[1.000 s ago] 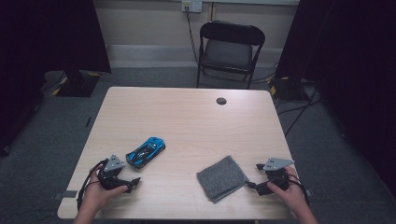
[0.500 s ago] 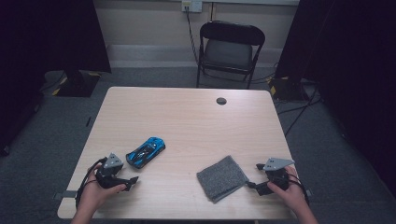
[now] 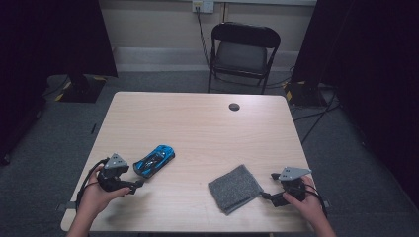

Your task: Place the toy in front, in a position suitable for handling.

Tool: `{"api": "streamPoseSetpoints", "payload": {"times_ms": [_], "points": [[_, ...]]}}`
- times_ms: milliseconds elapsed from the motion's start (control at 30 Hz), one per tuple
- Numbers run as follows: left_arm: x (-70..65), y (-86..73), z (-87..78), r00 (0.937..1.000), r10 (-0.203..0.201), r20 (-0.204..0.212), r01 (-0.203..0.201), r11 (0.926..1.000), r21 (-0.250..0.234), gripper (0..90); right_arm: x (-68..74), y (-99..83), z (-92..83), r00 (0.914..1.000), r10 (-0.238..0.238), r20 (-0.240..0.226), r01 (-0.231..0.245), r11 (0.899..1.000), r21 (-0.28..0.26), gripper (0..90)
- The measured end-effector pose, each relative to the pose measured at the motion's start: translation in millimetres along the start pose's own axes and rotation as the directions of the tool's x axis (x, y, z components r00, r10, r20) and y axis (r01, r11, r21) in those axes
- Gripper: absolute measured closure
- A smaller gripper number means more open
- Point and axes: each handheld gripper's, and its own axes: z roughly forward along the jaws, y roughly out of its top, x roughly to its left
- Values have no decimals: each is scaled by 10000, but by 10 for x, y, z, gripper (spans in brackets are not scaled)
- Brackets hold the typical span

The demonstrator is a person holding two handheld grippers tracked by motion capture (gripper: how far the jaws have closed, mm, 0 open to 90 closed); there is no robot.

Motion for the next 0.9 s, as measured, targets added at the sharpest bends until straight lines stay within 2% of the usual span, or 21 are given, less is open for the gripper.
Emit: {"api": "streamPoseSetpoints", "payload": {"times_ms": [233, 300, 467, 567, 667, 900], "points": [[29, 228, 37, 9999, 108, -52, -109, 9999, -51, 165, 0, 0, 0, 10000, -3, 5, 3, 10000, 1, 130], [45, 296, 64, 9998, 199, 42, -199, 9998, -41, 165, 0, 0, 0, 10000, -5, 3, 5, 10000, 0, 130], [86, 428, 176, 9998, 140, 173, -141, 9999, 47, 165, -1, 0, 0, 10000, 2, -11, -2, 10000, 3, 130], [99, 477, 254, 9997, 189, 120, -191, 9997, 163, 165, -1, 0, 0, 10000, -1, -14, 1, 10000, 5, 130], [94, 522, 345, 9996, 152, 243, -158, 9996, 225, 165, -1, 0, 0, 10000, 3, -14, -3, 10000, 3, 130], [86, 549, 528, 9993, 165, 349, -180, 9989, 434, 167, -2, 2, 1, 10000, 3, -22, -3, 10000, 4, 130]]}}
